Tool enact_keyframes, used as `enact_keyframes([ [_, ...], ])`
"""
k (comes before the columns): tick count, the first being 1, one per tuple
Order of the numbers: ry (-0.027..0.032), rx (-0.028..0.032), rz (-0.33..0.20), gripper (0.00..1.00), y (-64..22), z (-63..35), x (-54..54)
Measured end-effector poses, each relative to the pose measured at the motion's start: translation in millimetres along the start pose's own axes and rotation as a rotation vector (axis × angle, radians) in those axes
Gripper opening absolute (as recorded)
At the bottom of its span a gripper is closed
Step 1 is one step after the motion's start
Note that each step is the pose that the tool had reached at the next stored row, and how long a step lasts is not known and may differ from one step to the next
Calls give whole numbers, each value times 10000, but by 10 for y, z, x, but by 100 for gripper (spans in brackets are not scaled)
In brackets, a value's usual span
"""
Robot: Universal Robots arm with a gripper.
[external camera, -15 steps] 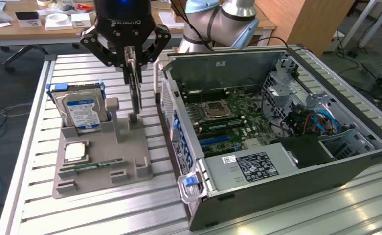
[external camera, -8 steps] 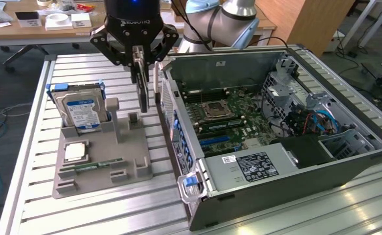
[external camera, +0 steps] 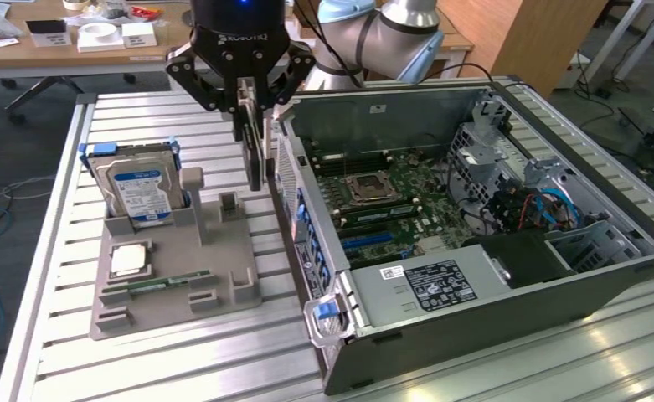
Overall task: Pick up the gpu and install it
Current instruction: 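Pick up the gpu and move the gpu toward the slot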
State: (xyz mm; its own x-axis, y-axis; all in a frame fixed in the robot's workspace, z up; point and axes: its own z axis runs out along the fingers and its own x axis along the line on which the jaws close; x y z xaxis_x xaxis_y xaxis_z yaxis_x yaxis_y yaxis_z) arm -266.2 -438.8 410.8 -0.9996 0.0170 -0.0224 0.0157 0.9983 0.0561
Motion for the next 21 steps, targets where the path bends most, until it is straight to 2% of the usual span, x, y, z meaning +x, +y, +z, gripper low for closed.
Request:
enact_keyframes([
  [14, 1, -54, 1, 27, 2, 2, -81],
  [21, 2, -148, 3, 27, 3, 1, -155],
])
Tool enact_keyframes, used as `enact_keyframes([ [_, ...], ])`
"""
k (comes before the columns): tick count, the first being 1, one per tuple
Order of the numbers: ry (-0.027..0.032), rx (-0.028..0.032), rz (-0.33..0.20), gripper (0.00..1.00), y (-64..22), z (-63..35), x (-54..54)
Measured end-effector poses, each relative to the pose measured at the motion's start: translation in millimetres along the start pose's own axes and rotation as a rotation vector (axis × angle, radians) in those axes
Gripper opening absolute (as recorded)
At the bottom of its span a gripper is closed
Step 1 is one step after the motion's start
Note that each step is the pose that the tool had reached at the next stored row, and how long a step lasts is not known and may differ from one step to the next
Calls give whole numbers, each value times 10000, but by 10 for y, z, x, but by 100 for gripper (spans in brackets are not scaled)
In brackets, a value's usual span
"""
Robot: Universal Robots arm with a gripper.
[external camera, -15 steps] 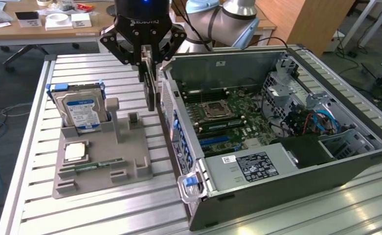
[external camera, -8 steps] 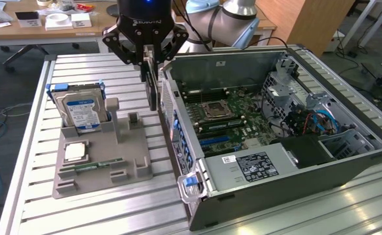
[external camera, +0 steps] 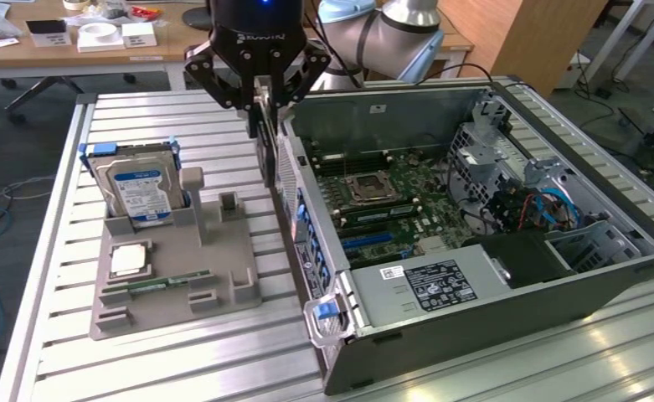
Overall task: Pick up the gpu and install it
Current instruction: 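Pick up the gpu and move the gpu toward the slot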
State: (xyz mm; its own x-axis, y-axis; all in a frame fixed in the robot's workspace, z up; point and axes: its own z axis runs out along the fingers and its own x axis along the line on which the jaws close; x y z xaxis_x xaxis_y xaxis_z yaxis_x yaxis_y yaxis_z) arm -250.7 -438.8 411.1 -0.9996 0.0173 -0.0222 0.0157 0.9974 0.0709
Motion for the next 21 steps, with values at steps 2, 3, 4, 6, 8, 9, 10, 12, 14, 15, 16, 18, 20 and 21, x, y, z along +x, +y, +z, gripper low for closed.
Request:
enact_keyframes([
  [2, 0, -32, 1, 27, 0, 0, -25],
  [3, 1, -48, 2, 27, 1, 0, -39],
  [4, 1, -65, 2, 27, 1, 0, -55],
  [6, 1, -104, 3, 27, 2, 1, -89],
  [8, 2, -142, 4, 27, 2, 1, -123],
  [9, 2, -163, 5, 27, 2, 2, -141],
  [10, 2, -187, 5, 27, 3, 3, -160],
  [12, 3, -233, 6, 27, 3, 3, -197],
  [14, 4, -274, 7, 27, 4, 4, -232],
  [15, 5, -294, 7, 27, 4, 4, -250],
  [16, 4, -313, 7, 27, 4, 5, -267],
  [18, 5, -351, 9, 27, 5, 6, -303],
  [20, 6, -385, 10, 27, 6, 6, -338],
  [21, 6, -402, 10, 27, 6, 7, -355],
])
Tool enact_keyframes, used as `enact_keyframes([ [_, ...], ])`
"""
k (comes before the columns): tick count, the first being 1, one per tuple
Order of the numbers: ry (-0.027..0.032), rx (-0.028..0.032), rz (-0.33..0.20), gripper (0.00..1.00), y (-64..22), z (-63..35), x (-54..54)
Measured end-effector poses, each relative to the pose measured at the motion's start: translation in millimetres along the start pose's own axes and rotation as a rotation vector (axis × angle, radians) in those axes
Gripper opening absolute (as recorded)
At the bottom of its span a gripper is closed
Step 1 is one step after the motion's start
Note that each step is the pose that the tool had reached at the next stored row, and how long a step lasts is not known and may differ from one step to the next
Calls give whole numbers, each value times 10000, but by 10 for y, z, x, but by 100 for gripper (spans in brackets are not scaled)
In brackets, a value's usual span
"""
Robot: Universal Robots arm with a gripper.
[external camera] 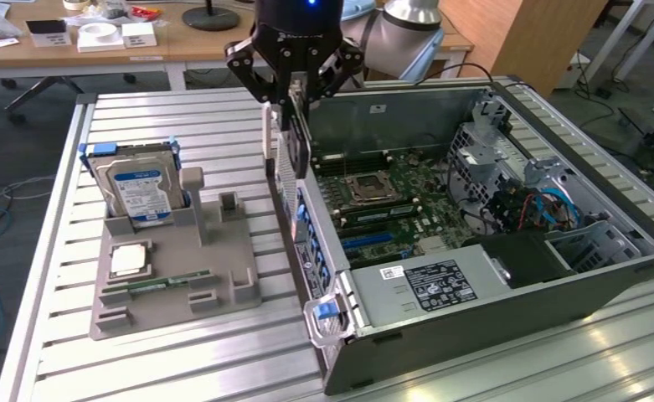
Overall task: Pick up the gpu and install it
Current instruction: 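Pick up the gpu and move the gpu toward the slot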
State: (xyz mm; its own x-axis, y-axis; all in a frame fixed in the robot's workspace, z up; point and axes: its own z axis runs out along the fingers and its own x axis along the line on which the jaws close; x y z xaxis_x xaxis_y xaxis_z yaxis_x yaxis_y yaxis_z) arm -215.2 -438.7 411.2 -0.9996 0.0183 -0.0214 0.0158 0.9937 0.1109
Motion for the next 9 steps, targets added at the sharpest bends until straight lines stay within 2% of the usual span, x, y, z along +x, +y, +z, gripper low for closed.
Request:
enact_keyframes([
  [2, 1, -41, 0, 27, 0, 1, -34],
  [3, 1, -96, 2, 27, 1, 2, -68],
  [4, 2, -119, 1, 27, 1, 2, -86],
  [9, 3, -208, 4, 27, 3, 4, -178],
])
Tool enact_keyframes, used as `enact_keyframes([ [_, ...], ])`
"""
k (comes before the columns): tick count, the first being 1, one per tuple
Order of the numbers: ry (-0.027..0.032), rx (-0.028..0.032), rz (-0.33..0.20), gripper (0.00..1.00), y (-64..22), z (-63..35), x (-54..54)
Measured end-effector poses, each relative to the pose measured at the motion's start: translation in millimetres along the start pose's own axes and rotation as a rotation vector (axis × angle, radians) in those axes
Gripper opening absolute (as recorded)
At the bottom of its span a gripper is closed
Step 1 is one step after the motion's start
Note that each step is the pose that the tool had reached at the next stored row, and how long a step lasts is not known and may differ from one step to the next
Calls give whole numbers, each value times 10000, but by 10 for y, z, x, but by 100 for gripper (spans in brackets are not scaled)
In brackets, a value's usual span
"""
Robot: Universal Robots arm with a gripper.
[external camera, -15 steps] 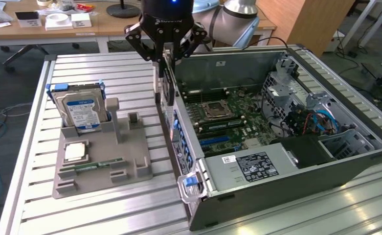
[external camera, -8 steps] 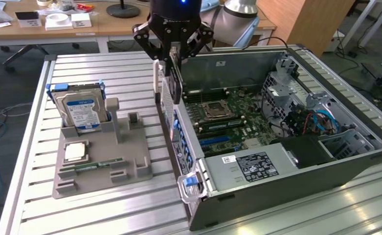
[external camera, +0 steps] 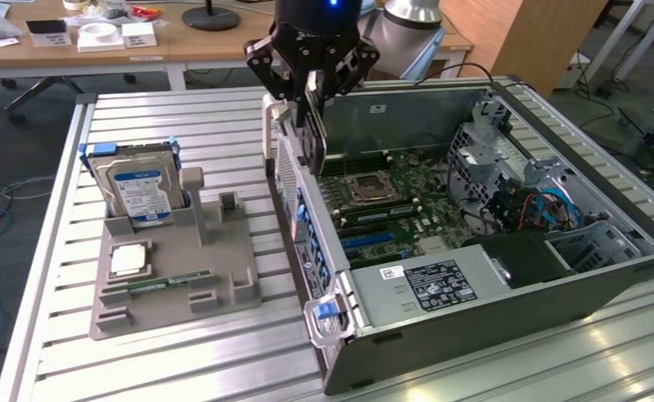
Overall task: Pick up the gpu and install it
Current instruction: 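Pick up the gpu and move the gpu toward the slot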
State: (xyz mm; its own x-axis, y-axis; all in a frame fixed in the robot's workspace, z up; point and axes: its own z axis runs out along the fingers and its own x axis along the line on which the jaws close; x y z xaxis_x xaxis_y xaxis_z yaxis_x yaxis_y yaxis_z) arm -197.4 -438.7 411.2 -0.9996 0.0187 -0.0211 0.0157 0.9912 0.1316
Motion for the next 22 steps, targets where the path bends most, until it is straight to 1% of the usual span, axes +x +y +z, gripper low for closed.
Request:
enact_keyframes([
  [4, 1, -61, 0, 27, 1, 2, -81],
  [9, 2, -111, 3, 27, 3, 4, -181],
  [19, 4, -259, 6, 27, 6, 9, -369],
  [22, 5, -291, 6, 27, 7, 10, -430],
])
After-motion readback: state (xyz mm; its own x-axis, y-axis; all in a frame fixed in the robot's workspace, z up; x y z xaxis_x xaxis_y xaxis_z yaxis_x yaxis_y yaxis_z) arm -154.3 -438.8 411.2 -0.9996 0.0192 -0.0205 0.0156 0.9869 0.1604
